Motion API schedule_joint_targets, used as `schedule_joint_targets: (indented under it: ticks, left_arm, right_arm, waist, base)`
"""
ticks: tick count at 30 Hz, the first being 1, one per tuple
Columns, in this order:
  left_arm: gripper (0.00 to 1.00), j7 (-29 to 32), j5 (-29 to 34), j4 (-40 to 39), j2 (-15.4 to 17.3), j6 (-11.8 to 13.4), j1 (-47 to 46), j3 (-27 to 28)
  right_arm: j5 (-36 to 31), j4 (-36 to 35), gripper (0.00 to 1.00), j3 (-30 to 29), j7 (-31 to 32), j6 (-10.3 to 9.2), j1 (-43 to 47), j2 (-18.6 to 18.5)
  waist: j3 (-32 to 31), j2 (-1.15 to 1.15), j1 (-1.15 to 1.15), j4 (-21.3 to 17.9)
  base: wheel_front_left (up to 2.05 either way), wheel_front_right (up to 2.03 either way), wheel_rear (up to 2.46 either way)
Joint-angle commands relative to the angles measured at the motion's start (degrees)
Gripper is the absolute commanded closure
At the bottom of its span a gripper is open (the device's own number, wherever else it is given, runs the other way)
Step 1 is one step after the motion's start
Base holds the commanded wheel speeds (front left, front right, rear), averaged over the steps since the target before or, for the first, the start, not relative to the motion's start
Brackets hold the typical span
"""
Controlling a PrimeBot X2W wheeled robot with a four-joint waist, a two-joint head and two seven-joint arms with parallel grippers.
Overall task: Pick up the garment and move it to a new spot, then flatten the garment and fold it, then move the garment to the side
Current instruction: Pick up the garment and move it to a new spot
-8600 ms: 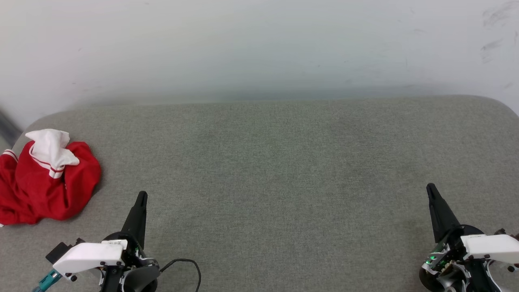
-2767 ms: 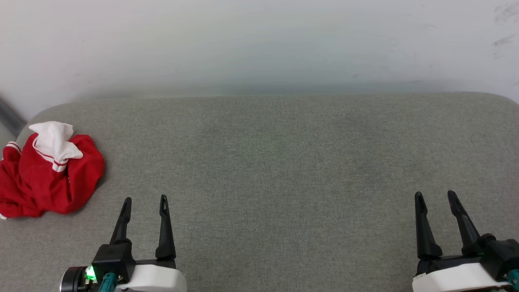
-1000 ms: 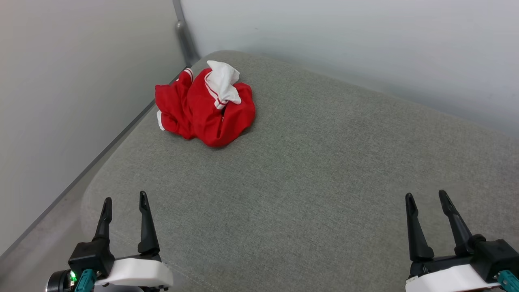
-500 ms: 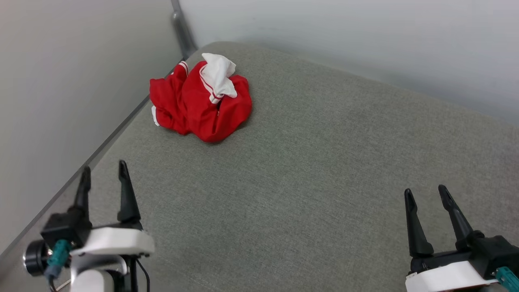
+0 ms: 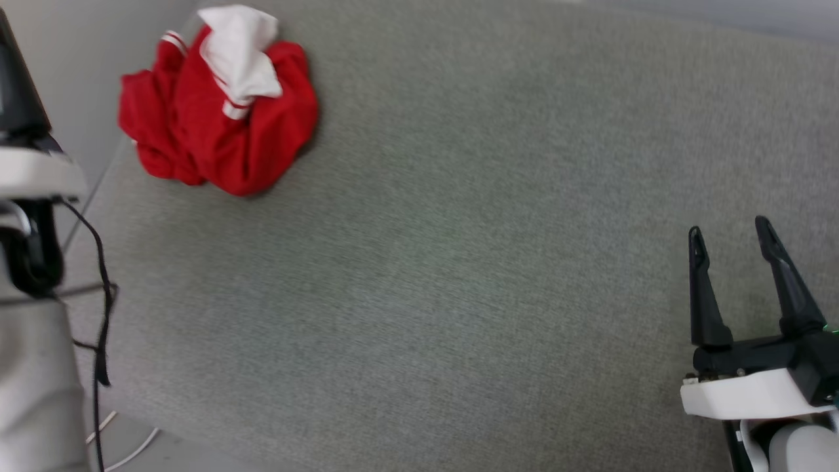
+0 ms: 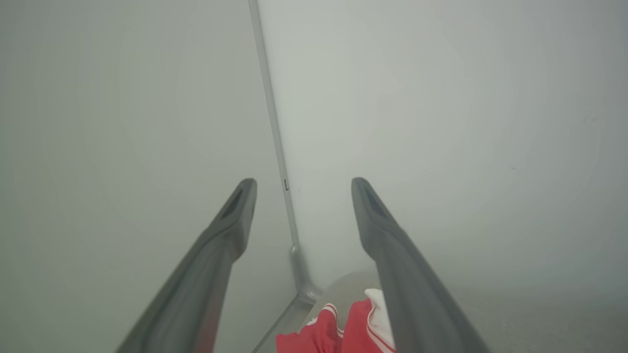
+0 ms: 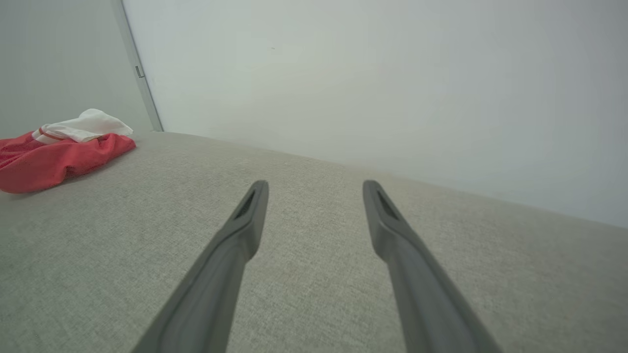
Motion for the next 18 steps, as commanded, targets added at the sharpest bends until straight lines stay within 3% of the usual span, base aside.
schedule_joint_targets:
  ticks: [1,7,18]
  left_arm:
    - [0.00,0.84,-0.68,1.67,1.02,-0.21,-2.15,-0.78]
    - [0.00,14.12,-10.36,7.72,8.79,-0.39,-10.51,-7.88]
    - [0.00,50.86,-33.45,11.15,22.91,-0.43,-15.23,-20.88]
  right_arm:
    - [-0.63,-0.69,0.00,-0.29,-0.14,-0.02,-0.98,0.06]
    - [-1.51,-3.18,0.00,-0.73,-0.14,-0.02,-2.87,-1.13]
    - [-2.10,-6.19,0.00,-0.77,-0.13,-0.02,-5.80,-2.73]
  waist:
    - [4.36,0.00,-0.02,-2.57]
    - [9.74,0.00,-0.02,-4.72]
    - [16.36,0.00,-0.02,-8.18]
  base:
    - [0.00,0.00,0.00]
    - [0.00,0.00,0.00]
    - [0.00,0.00,0.00]
